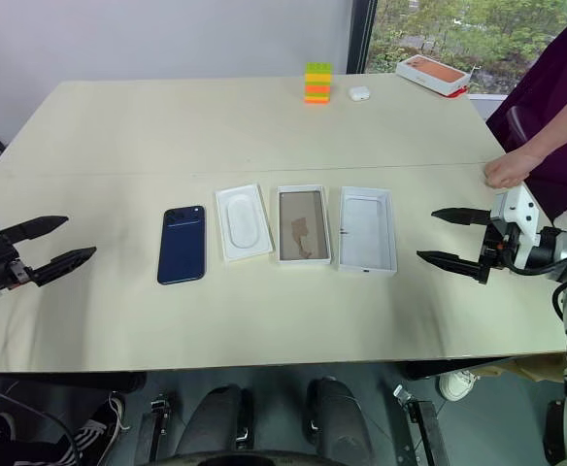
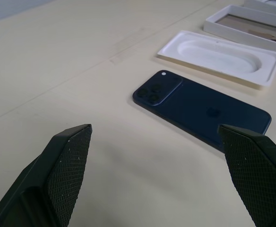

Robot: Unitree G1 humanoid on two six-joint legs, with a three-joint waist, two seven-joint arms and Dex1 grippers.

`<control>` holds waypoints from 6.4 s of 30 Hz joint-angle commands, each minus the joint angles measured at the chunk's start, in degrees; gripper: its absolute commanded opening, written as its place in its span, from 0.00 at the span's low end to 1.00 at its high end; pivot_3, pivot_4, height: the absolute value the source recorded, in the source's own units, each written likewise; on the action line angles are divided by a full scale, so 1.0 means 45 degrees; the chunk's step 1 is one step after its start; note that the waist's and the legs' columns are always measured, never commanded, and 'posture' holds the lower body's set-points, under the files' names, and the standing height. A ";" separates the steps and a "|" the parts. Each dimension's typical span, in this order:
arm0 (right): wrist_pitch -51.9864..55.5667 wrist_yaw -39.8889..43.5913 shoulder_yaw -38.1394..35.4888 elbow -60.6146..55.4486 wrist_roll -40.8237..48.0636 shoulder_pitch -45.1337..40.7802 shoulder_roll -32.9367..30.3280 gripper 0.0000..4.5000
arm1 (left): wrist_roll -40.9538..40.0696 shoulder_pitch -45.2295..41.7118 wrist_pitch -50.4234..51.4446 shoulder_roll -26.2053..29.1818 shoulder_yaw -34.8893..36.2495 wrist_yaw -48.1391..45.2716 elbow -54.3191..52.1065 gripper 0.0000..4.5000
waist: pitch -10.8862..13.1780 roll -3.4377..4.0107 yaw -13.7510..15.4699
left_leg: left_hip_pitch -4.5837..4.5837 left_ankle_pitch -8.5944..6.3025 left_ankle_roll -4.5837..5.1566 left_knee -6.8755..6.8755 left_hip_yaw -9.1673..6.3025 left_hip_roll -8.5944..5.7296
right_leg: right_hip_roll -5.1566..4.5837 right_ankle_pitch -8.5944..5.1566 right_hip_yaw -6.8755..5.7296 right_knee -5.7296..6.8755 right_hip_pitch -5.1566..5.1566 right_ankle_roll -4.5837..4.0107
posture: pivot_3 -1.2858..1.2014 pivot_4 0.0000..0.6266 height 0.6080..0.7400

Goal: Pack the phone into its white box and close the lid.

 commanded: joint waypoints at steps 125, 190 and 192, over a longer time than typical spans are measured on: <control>-0.0348 -0.2424 0.1021 -0.1766 -0.0559 -0.0588 0.1688 1.00 | -0.1409 -0.7503 1.4358 -1.2157 -0.0304 1.5206 -0.2687 0.99 | 0.0006 -0.0035 0.0058 | 0.0018 0.0069 -0.0116 0.0046 -0.0105 -0.0122 | -0.0060 0.0021 0.0022 0.0041 0.0066 0.0035 | 0.52 0.24 1.00; 0.3763 -0.4037 0.6933 -0.6054 -0.3511 -0.1713 0.3419 0.36 | -0.3336 -0.8427 1.5530 -0.9465 0.1229 1.4844 -0.2896 0.00 | 0.0027 -0.0071 0.0021 | -0.0002 0.0072 -0.0124 0.0023 -0.0122 -0.0121 | -0.0066 0.0013 0.0005 0.0014 0.0059 0.0056 | 0.52 0.24 1.00; 0.3712 -0.4055 0.7043 -0.5665 -0.3739 -0.1814 0.3538 0.13 | -0.3330 -0.8408 1.5548 -0.9452 0.1228 1.4870 -0.2945 0.00 | 0.0026 -0.0074 0.0007 | -0.0002 0.0072 -0.0124 0.0023 -0.0118 -0.0121 | -0.0069 0.0013 0.0006 0.0012 0.0059 0.0055 | 0.52 0.24 1.00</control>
